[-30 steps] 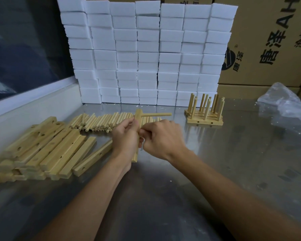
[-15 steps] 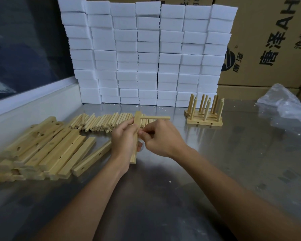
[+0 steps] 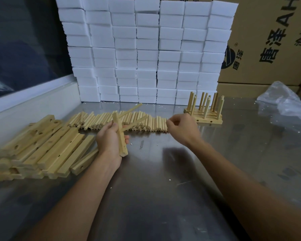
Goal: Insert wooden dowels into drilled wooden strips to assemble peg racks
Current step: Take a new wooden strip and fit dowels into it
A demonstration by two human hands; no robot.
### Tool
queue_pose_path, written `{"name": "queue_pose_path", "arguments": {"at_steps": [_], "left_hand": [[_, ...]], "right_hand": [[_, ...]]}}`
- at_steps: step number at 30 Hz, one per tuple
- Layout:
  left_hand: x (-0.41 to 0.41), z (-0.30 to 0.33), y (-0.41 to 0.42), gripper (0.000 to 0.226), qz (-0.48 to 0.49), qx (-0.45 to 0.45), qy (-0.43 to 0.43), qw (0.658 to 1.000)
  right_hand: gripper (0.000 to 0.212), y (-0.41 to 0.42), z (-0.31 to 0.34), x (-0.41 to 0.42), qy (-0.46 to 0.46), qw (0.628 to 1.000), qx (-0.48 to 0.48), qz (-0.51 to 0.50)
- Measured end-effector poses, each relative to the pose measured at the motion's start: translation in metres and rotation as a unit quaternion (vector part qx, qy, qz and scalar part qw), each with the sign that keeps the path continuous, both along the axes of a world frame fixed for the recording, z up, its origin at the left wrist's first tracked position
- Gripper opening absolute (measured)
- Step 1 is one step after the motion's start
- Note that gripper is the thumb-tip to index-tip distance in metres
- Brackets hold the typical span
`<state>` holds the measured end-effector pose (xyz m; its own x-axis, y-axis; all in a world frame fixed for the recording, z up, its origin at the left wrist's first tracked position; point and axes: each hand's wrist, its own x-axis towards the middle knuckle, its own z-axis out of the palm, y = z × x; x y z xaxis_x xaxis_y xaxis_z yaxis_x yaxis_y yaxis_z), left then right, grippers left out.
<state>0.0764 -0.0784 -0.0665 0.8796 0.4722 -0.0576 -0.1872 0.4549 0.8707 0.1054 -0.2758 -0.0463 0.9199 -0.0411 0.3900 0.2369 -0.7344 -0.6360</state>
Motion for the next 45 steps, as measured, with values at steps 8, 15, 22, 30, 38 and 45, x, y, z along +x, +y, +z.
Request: {"name": "queue_pose_path", "arguments": {"at_steps": [8,15,22,30,38,45], "left_hand": [[0.001,-0.001,-0.001,0.025,0.004,0.014,0.013,1.0],[0.002,-0.002,0.0,0.018,0.005,0.016,0.02,1.0],[0.001,-0.002,-0.001,0.018,0.006,0.018,0.02,1.0],[0.001,-0.001,-0.001,0.017,0.008,0.018,0.022,1.0],[-0.001,0.001,-0.002,0.016,0.007,0.019,0.017,1.0],[-0.001,0.0,-0.001,0.016,0.009,0.018,0.015,1.0]], "right_hand": [[0.062,0.002,-0.022,0.015,0.087,0.98,-0.179,0.002],[0.044,0.003,-0.028,0.016,0.09,0.965,-0.246,-0.013],[0.026,-0.001,-0.021,0.011,0.056,0.979,-0.184,-0.073],[0.013,-0.01,-0.014,0.013,0.093,0.978,-0.167,-0.085],[0.029,-0.007,-0.013,0.011,0.155,0.959,-0.236,-0.026],[0.03,-0.003,-0.016,0.005,0.119,0.966,-0.23,-0.012]]}}
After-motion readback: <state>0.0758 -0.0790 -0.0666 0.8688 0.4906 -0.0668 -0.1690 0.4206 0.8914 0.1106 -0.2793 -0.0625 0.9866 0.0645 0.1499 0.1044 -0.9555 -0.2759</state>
